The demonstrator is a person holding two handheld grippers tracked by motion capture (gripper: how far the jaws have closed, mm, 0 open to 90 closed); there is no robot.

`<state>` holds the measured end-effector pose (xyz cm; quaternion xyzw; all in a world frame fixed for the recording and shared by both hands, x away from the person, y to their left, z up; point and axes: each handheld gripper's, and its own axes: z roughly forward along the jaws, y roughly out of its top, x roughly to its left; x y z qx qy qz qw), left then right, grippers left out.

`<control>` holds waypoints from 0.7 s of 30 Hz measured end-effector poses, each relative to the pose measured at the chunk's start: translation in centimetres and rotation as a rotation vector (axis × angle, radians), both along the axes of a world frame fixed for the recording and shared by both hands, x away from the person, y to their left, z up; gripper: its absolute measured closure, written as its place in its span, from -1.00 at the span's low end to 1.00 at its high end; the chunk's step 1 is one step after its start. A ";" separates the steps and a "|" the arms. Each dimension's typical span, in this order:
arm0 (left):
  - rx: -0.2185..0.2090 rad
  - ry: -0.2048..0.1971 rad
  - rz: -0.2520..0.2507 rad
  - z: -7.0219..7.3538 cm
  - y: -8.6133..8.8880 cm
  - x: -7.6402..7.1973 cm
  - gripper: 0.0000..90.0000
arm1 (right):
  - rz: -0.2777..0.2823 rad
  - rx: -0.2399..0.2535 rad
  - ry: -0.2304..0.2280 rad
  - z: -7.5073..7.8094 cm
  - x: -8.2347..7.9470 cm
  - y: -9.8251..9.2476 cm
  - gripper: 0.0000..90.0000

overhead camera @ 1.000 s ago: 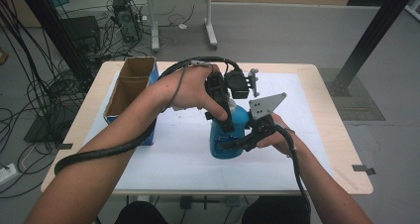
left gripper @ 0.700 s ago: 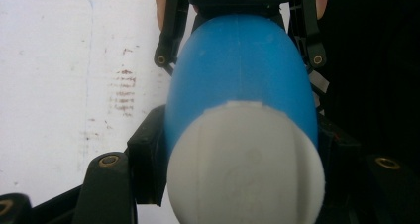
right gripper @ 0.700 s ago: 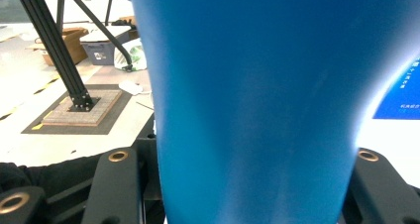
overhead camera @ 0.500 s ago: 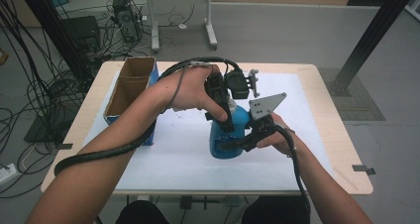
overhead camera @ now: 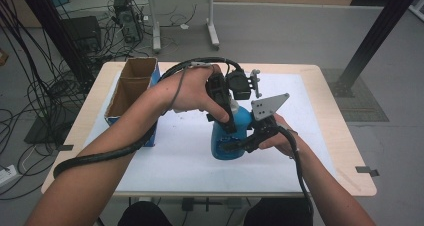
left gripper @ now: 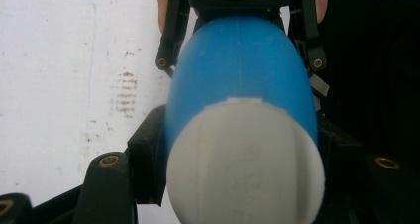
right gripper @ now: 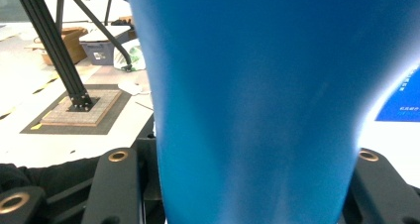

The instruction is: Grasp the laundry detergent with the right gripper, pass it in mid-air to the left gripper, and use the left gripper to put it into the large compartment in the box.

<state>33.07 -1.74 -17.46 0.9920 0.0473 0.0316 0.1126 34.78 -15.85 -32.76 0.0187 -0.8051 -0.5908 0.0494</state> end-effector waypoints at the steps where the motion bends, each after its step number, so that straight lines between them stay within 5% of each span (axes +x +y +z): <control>1: 0.001 0.001 0.000 0.0 0.0 0.0 -0.16 | -0.001 0.000 0.000 0.0 0.0 0.0 -0.04; 21: -0.002 0.001 0.006 0.0 0.0 -0.1 -0.16 | 0.000 -0.001 0.000 0.0 -0.1 0.0 -0.04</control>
